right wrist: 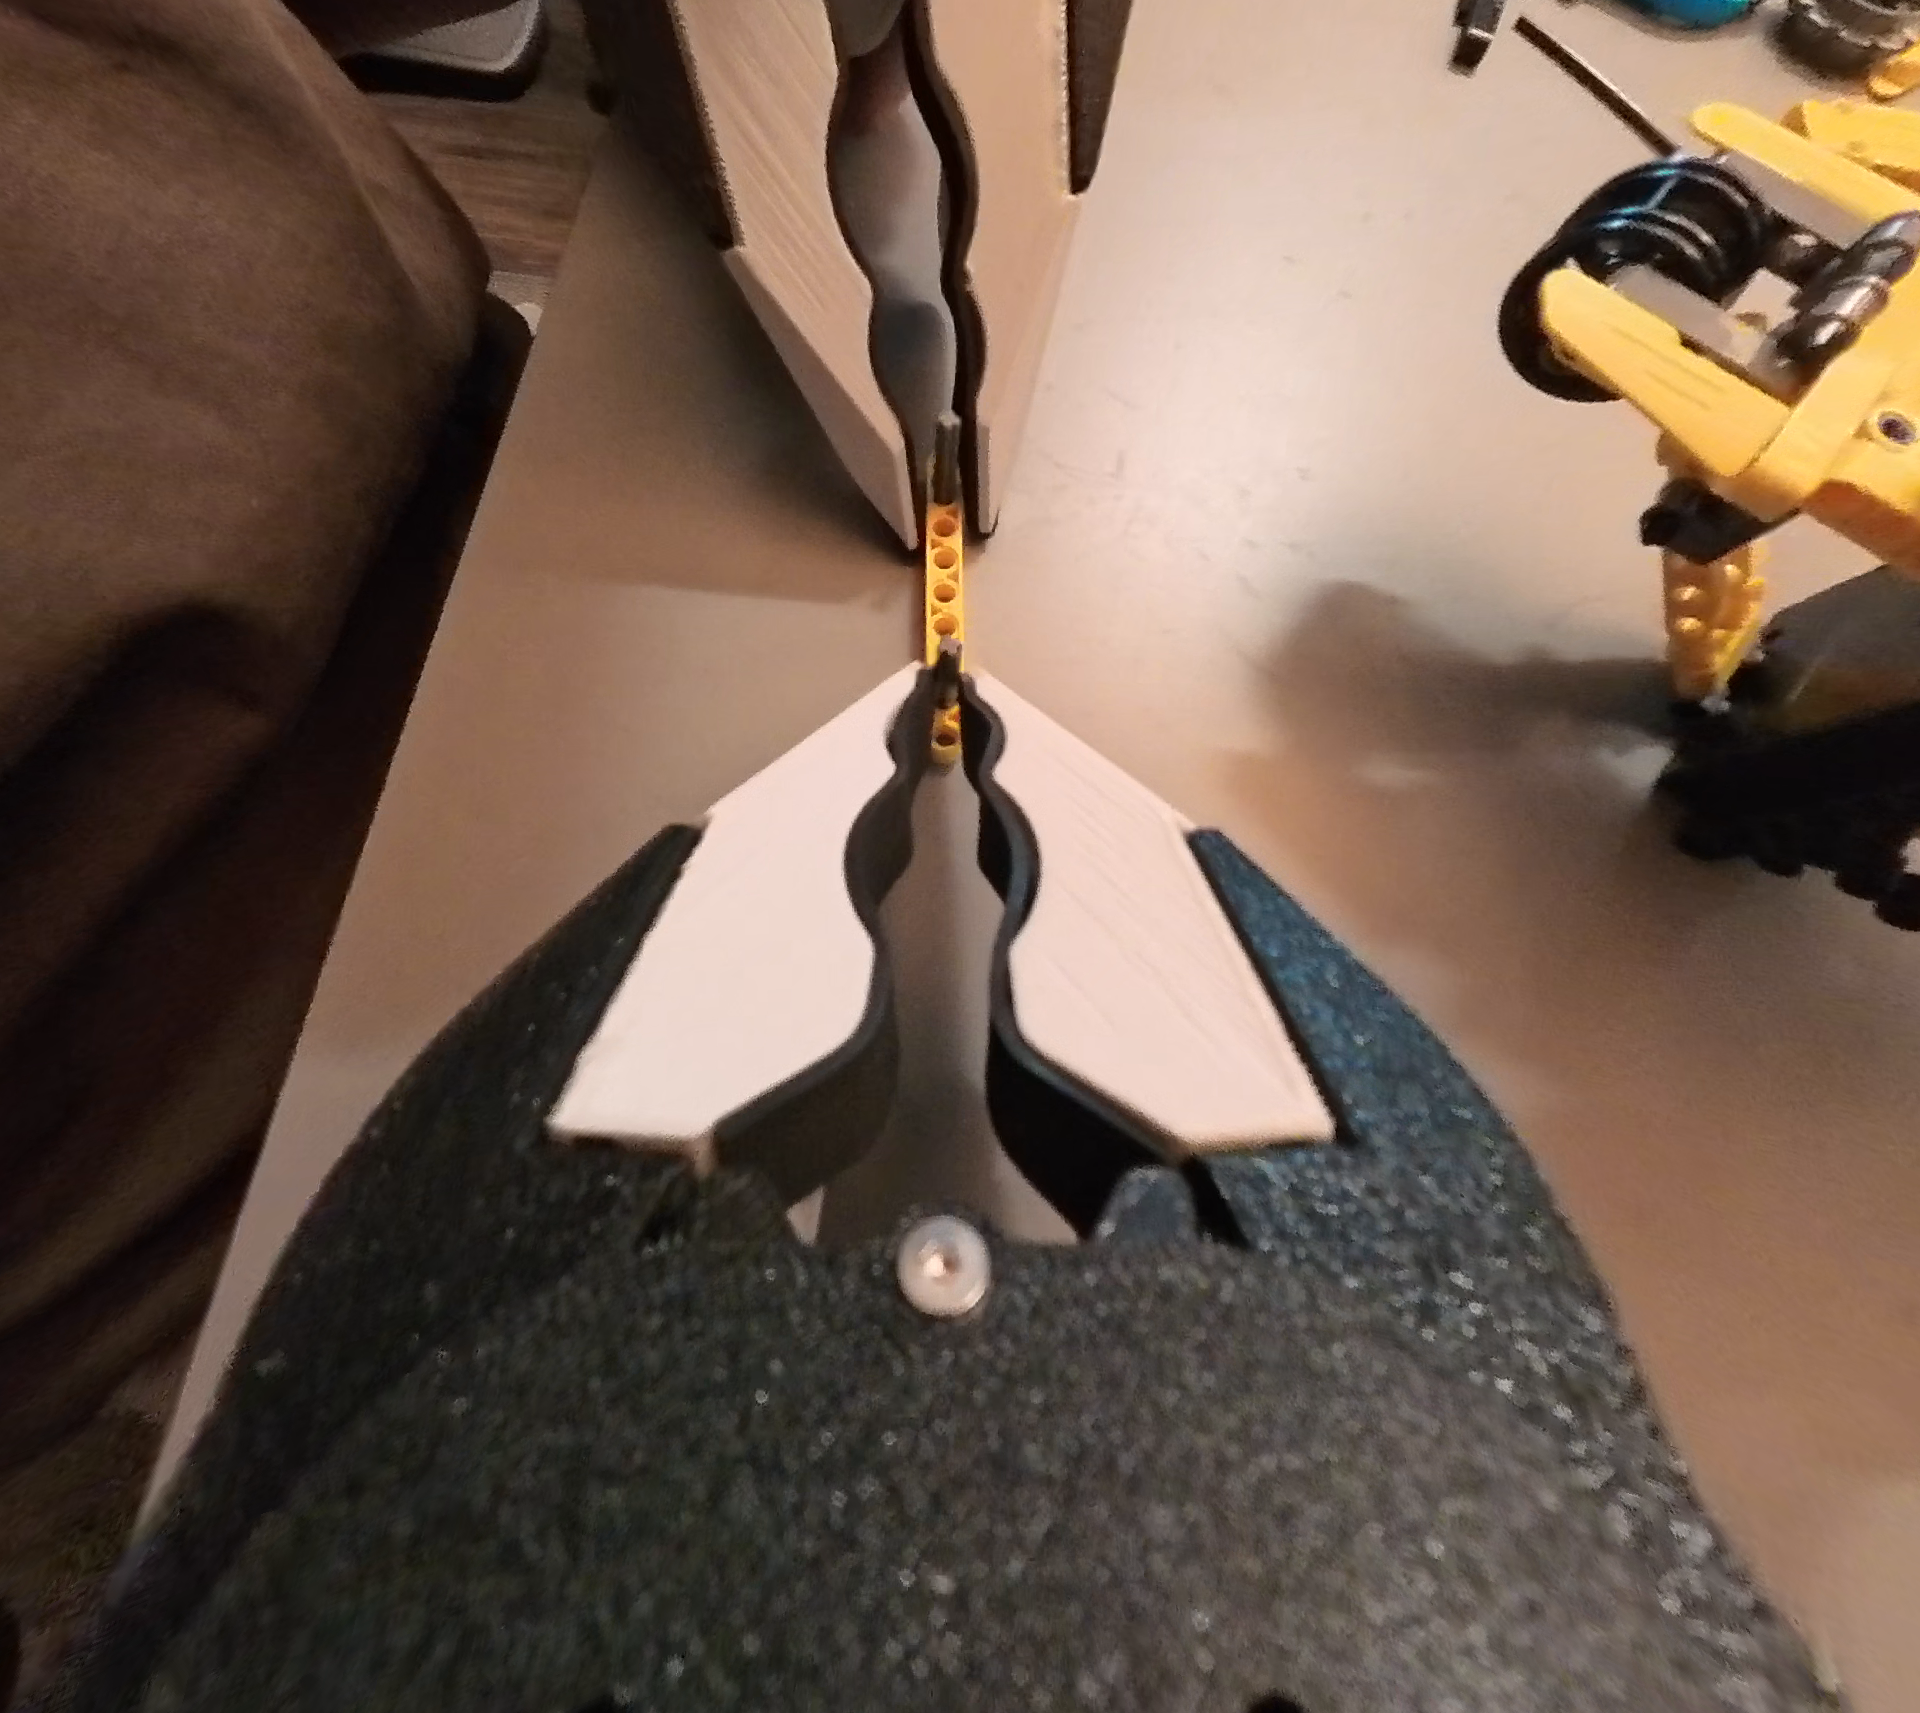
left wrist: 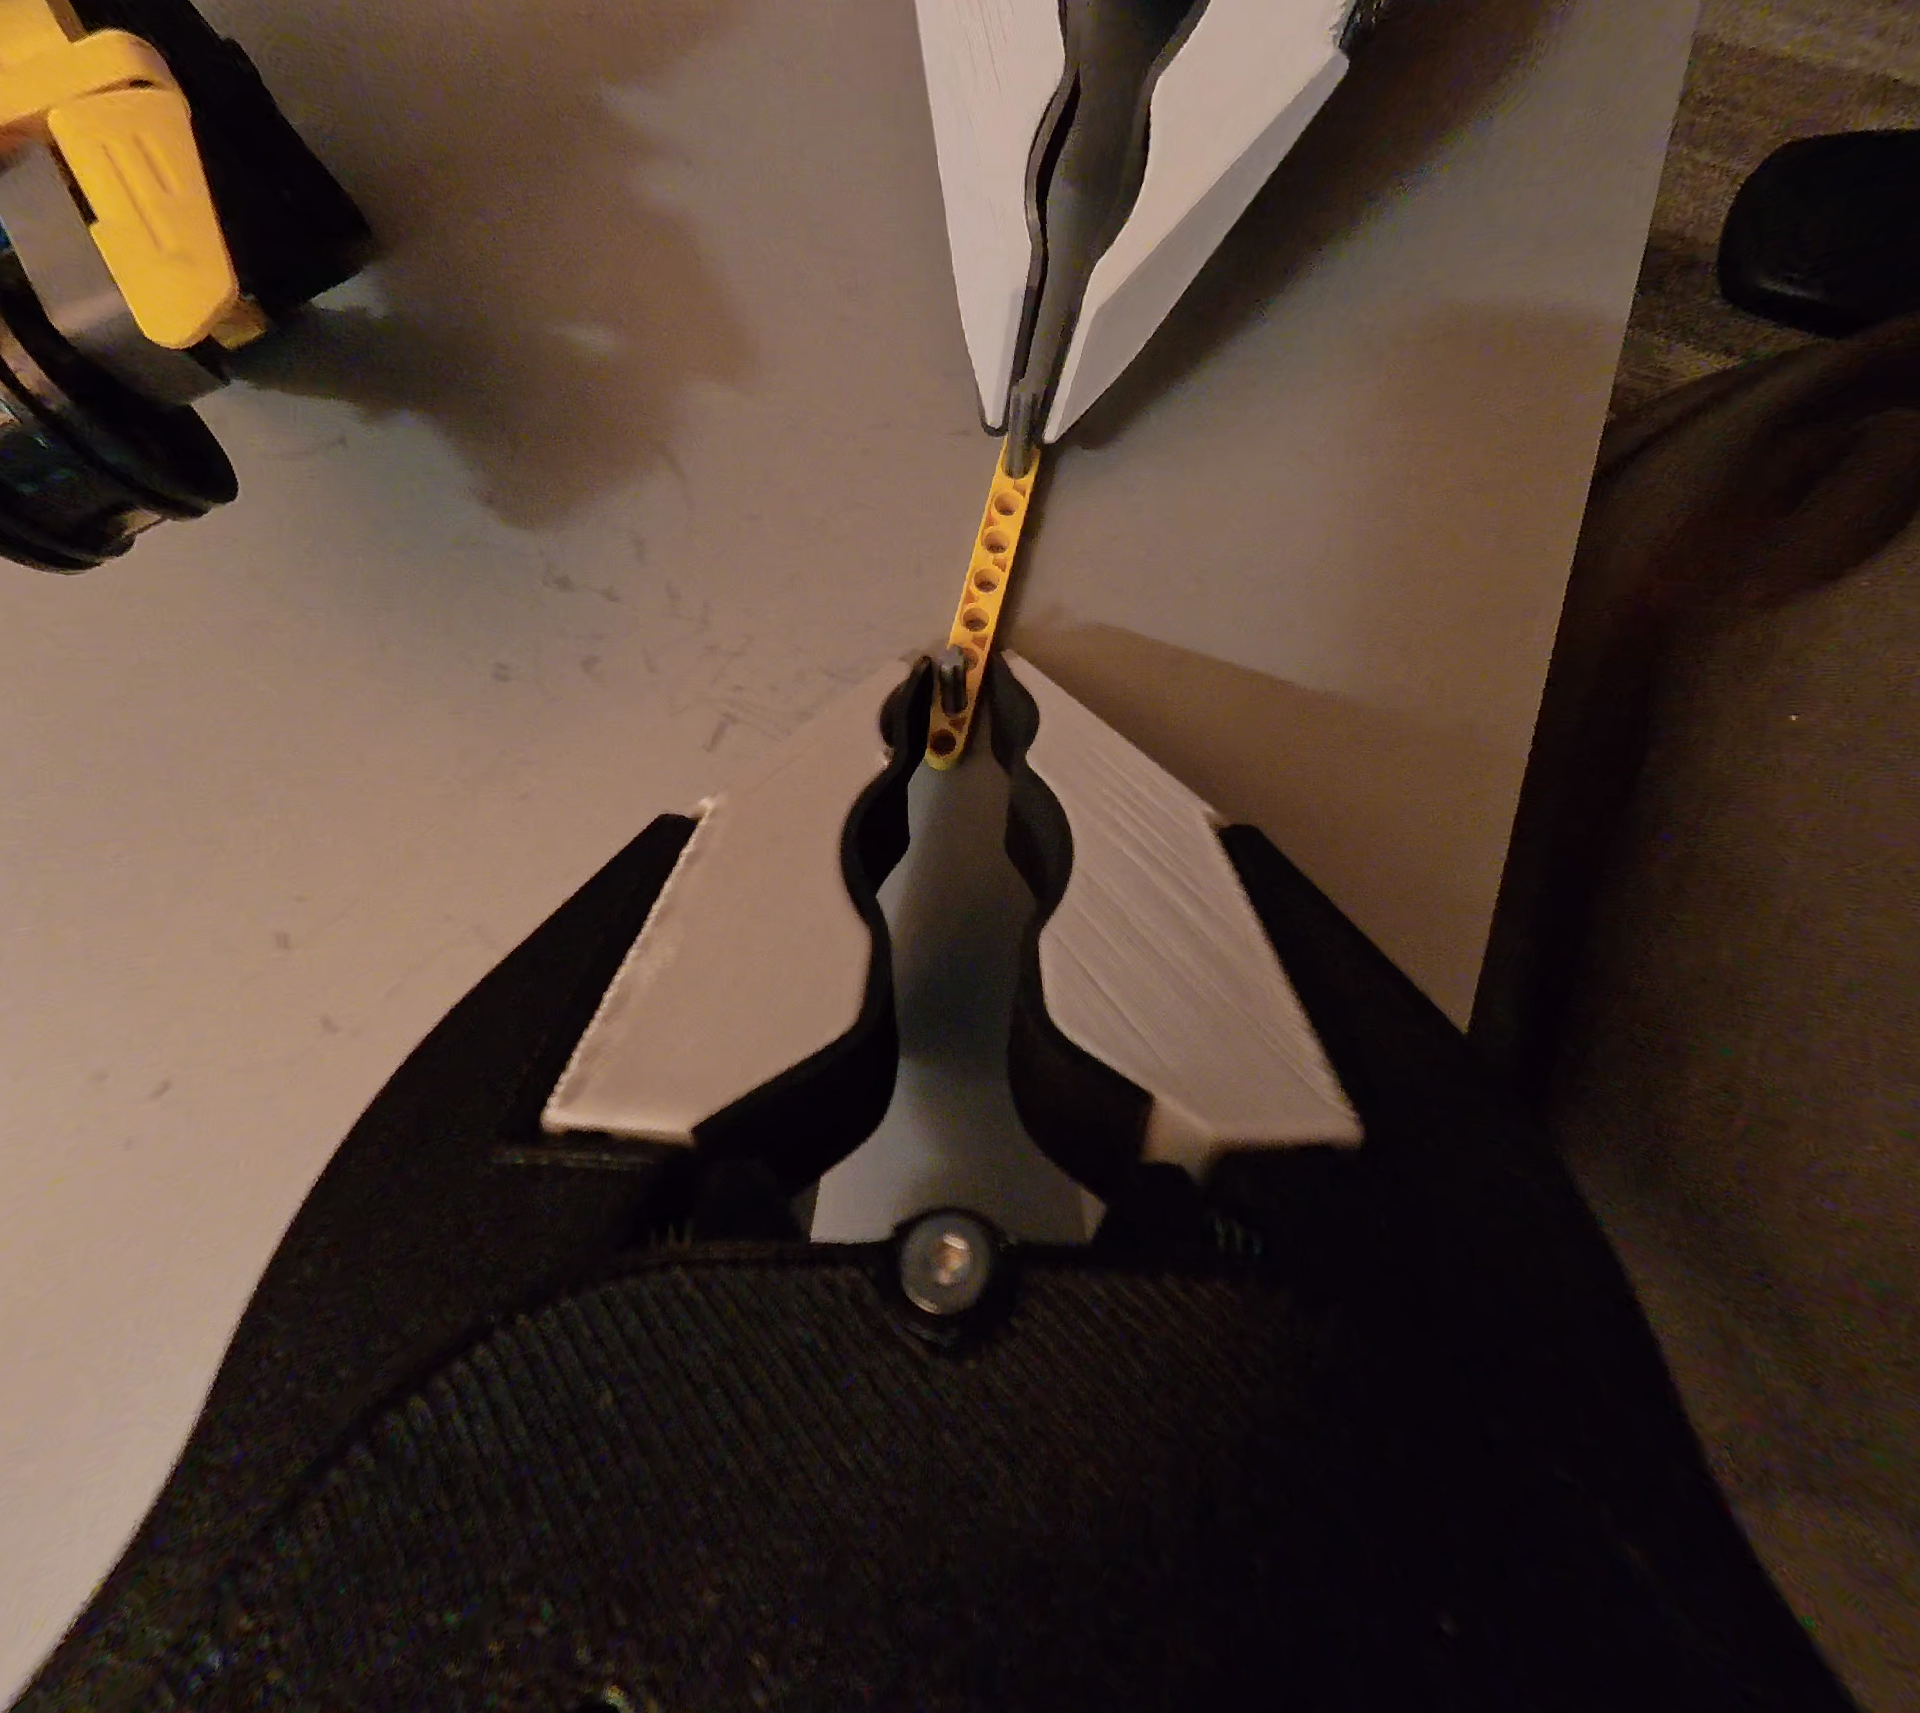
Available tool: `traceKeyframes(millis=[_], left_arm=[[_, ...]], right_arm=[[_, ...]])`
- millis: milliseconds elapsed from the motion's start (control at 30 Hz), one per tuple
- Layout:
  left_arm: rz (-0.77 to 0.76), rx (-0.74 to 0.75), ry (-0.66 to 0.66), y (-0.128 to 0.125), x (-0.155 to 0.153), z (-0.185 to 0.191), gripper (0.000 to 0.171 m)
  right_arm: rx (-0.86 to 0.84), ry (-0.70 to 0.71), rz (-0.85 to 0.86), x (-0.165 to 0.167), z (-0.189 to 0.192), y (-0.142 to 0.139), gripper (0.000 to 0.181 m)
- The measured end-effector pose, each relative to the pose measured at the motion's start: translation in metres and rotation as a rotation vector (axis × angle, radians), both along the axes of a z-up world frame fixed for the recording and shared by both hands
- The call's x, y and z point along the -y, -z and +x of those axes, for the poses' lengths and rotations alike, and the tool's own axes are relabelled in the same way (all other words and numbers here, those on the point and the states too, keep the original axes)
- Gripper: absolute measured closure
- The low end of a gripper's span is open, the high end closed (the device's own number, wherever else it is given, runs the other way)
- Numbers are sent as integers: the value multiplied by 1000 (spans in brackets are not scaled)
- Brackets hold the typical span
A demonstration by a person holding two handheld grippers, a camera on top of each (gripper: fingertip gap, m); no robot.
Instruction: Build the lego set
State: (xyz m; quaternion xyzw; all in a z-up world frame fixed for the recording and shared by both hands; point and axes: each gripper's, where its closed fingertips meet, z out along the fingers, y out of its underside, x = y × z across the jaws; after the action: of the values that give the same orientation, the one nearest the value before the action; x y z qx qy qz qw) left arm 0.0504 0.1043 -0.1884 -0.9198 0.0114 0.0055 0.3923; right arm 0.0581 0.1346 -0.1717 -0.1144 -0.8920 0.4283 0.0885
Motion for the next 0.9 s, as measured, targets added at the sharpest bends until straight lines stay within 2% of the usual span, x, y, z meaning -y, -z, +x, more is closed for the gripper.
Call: traceKeyframes(millis=[400, 900], left_arm=[[0, -4, 0, 0, 0, 0, 162], [0, -5, 0, 0, 0, 0, 162]], right_arm=[[-13, 149, 7, -2, 0, 0, 178], [-13, 179, 9, -2, -1, 0, 178]])
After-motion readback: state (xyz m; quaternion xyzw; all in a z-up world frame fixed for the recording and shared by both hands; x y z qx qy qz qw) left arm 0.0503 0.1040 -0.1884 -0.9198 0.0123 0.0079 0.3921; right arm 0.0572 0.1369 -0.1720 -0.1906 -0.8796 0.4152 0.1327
